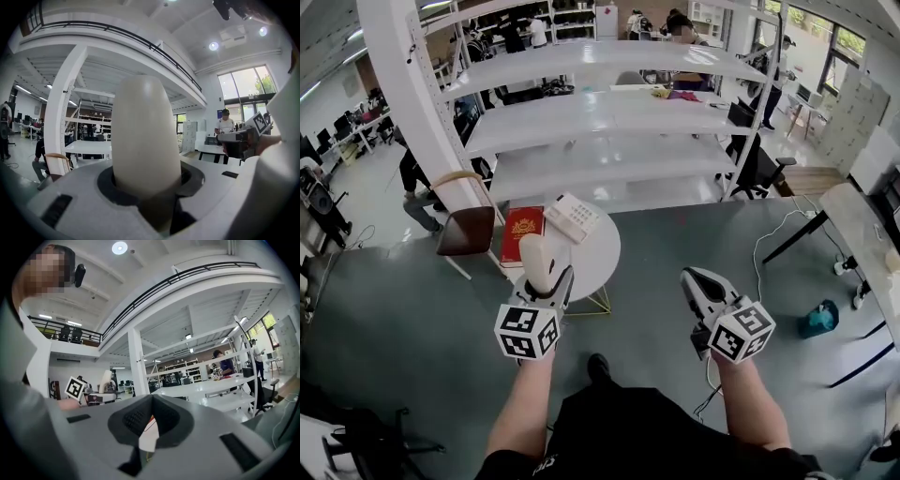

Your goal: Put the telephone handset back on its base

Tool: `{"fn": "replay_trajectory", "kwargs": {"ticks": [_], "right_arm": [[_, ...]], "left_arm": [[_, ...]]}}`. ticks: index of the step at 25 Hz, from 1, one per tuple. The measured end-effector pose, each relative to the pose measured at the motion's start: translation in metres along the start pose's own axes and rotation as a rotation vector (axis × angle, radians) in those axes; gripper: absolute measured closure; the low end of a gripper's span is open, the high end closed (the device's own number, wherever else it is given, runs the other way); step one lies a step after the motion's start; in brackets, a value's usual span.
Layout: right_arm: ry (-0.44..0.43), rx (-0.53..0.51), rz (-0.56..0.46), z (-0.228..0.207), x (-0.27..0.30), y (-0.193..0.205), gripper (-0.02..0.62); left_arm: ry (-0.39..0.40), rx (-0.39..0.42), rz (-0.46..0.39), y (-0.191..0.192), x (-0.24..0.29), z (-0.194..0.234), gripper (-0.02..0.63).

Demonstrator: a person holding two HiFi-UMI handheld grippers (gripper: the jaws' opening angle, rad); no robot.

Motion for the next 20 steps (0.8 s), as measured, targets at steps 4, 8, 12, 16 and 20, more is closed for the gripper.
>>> {"fn": "replay_trajectory", "kwargs": {"ticks": [4, 8, 12, 16, 20], "right_arm": [[-0.002, 0.011, 0.011, -0.015, 0.04, -0.007, 0.591], [-0.01, 0.026, 0.033, -0.032, 0.083, -0.011, 0.591], [-0.012, 0.046, 0.071, -0.048, 0.128, -0.01, 0.591], [-0.014, 0.051, 0.101, -0.059, 0.17, -0.011, 0.591], [-0.025, 0.041, 0.123, -0.058, 0.21, -0.016, 0.59]], "left_arm": [[0.009, -0.006, 0.017, -0.003, 0.032, 0.027, 0.437], [0.015, -0.01, 0.03, -0.01, 0.065, 0.054, 0.437], [0.027, -0.023, 0.046, -0.013, 0.099, 0.085, 0.437], [0.04, -0.048, 0.057, -0.012, 0.124, 0.114, 0.437], [0.042, -0.072, 0.047, -0.014, 0.14, 0.144, 0.437]]}}
Point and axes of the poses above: the fingertips, and each gripper's own axes: x forward along the fingers, z to its left, y out of its underside, the point moved 4 cm from there along -x, backward along the fingers, and after that the axes turned 9 degrees about z, right-handed, at the moved point
